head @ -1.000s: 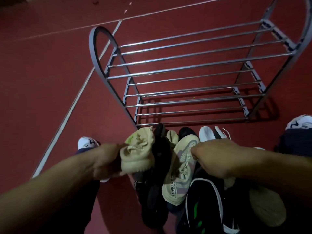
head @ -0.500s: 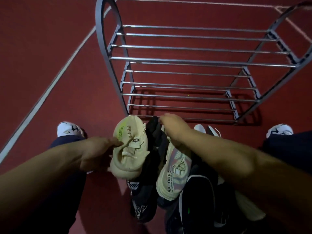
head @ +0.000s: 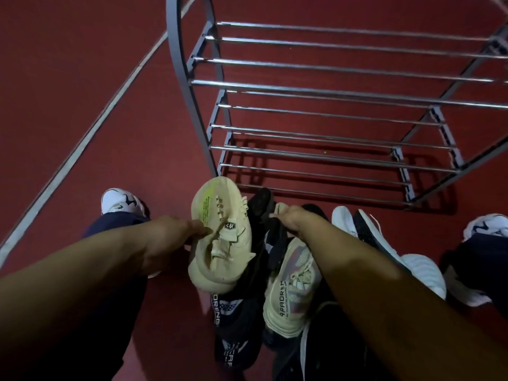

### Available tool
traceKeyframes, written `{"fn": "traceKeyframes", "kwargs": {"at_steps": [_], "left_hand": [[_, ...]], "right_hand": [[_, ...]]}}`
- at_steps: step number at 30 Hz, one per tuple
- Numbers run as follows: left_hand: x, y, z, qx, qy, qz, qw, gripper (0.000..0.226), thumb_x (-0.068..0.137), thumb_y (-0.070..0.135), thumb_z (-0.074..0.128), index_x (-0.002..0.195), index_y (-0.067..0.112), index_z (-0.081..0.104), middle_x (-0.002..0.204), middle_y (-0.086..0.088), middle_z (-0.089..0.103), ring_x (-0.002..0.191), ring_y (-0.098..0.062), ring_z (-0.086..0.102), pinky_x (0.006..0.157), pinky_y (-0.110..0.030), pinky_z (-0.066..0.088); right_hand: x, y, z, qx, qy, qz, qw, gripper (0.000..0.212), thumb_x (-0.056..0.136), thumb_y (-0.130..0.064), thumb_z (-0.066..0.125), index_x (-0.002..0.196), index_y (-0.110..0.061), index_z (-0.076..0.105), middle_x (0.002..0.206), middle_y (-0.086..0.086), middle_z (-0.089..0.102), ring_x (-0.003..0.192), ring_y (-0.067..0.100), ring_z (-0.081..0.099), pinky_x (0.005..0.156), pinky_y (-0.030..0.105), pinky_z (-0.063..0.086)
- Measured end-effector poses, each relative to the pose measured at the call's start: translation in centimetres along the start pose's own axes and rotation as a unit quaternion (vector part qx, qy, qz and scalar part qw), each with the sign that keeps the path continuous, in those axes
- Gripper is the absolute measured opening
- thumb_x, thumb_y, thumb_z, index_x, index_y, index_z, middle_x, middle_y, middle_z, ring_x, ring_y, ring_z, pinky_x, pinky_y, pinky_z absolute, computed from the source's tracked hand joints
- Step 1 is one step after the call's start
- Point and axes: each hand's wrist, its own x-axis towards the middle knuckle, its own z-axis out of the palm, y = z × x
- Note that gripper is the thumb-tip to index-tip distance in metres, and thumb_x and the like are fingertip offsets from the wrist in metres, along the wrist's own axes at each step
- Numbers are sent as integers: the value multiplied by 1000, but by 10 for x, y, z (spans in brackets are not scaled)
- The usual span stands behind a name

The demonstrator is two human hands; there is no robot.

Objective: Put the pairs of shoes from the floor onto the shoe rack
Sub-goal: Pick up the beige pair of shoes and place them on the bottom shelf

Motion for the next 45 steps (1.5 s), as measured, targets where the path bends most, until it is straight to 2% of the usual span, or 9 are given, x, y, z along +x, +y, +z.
{"fn": "traceKeyframes", "kwargs": {"at_steps": [6,10,14,24,29,34,37,41,45], "left_hand": [[0,3,-2,24,-3,-9,1000,25,93,20,59,100,-2,68,81,-15,69,60,-25,62,43,-21,50],[-6,10,-8,43,-13,1,999,38,85,26,65,109,-3,69,114,-24,69,106,-44,64,95,-49,51],[-9,10,-15,68,-7,46,997,25,89,30,59,94,8,68,95,-14,66,83,-27,62,84,-41,51],[-11,2,-16,71,73,62,993,52,84,46,54,111,4,68,120,-18,68,112,-37,64,101,-48,49],[-17,4,-1,58,71,47,995,27,92,30,54,92,5,66,91,-19,65,83,-29,57,77,-36,43],[-18,-6,10,85,65,35,994,31,90,32,55,80,6,70,96,-21,70,91,-33,61,92,-43,47],[-13,-17,20,104,45,31,993,31,93,18,52,69,5,67,75,-16,67,74,-29,57,71,-35,47],[-9,-33,32,171,-18,22,985,27,90,9,55,65,4,63,60,-8,58,56,-21,49,51,-24,40],[0,-56,41,190,-89,-28,977,16,89,11,60,85,-2,68,80,-15,63,68,-27,59,60,-31,52]], "right_hand": [[-3,12,2,-48,-15,-54,997,13,93,-22,54,89,-17,43,82,15,62,69,26,60,70,36,54],[-47,13,0,2,23,-98,995,14,89,-23,50,78,-15,45,66,11,47,57,22,45,57,35,35],[-105,-2,-12,-84,65,-185,977,25,89,-30,46,69,-15,47,62,2,47,58,21,45,56,31,32],[-212,-108,-65,-300,305,-336,839,20,82,-40,54,78,-21,48,65,-6,43,71,27,47,66,32,35],[-218,-105,-59,-329,272,-255,868,26,81,-40,60,73,-17,54,74,-1,54,78,28,54,70,31,38],[-175,-37,-16,-337,187,-159,909,27,85,-33,59,106,-17,60,114,9,65,103,33,63,76,32,42],[-157,10,2,-343,97,-192,914,46,91,-38,59,128,-14,48,131,11,55,111,31,58,88,37,49],[-173,35,4,-177,182,-233,939,54,91,-36,62,139,-19,44,142,2,37,122,22,52,99,37,47],[-203,68,16,-160,262,-73,949,51,88,-46,59,126,-15,46,130,8,43,120,30,47,96,40,44]]}}
